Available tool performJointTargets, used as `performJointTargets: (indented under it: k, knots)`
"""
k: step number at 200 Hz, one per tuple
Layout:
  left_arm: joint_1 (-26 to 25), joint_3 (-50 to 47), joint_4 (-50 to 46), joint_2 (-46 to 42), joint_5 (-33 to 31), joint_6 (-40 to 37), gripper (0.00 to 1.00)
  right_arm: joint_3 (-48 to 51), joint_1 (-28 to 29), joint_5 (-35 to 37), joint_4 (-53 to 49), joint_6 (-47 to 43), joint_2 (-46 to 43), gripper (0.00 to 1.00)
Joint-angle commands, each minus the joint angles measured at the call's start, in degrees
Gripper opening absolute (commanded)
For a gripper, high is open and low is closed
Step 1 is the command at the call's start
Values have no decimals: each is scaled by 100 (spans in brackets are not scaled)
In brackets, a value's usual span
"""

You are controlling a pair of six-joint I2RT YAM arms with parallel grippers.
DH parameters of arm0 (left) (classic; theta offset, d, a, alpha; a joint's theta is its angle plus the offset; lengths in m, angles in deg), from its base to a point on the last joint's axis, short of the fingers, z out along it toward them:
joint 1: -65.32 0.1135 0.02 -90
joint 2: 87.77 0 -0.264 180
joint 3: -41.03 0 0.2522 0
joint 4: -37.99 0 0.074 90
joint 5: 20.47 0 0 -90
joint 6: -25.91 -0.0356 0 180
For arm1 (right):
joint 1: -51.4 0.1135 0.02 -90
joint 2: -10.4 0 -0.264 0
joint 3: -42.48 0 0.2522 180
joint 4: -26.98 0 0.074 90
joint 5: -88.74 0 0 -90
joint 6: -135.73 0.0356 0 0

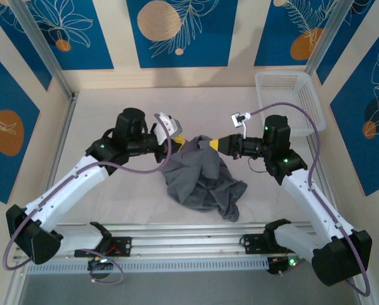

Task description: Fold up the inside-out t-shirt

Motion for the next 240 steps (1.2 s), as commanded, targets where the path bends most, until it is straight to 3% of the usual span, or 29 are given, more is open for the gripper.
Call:
performJointTargets:
  k: [1, 15, 32, 50, 86, 102, 114, 122, 130, 140, 160, 178, 198, 217, 240]
  knots:
    - [103, 364, -818, 226, 197, 195, 35, -8, 2, -617, 97, -68, -36, 0]
    - [107, 560, -801, 578, 359, 390, 56, -55, 44, -740, 154, -76, -32, 0]
    - [112, 709, -538, 1016, 470, 548, 67, -118, 114, -838, 141, -125, -38, 0]
    - [112, 932, -332, 1487, 329, 663, 74, -189, 207, -879, 63, -182, -45, 0]
    - [114, 1368, -287, 2308, 1369, 274, 88, -336, 378, -904, -114, -279, -11, 0]
    - [114, 1455, -120, 2607, 1265, 342, 90, -408, 445, -907, -153, -305, 8, 0]
    - [129, 1619, -125, 2877, 1010, 476, 83, -461, 495, -892, -187, -331, 25, 0]
    - [138, 1711, -95, 3027, 925, 593, 72, -493, 517, -863, -229, -348, 25, 0]
    - [159, 1740, -8, 3118, 891, 754, 46, -515, 522, -787, -310, -394, 10, 0]
    - [188, 1688, 182, 3109, 968, 944, 0, -518, 497, -648, -427, -470, -46, 0]
    - [363, 1285, 799, 2688, 1260, 1610, 0, -423, 297, 22, -817, -648, -279, 0]
    - [738, 704, 1718, 2028, 1635, 2958, 0, -1, -117, 691, -895, -666, -589, 0]
    - [1085, 193, 2226, 1344, 1871, 4110, 0, 655, -583, 852, -730, -647, -717, 0]
    - [1122, 210, 1568, 986, 1883, 4142, 0, 1139, -788, 821, -454, -402, -672, 9]
    - [1109, 216, 1213, 896, 2217, 4302, 0, 1114, -749, 837, -438, -94, -730, 32]
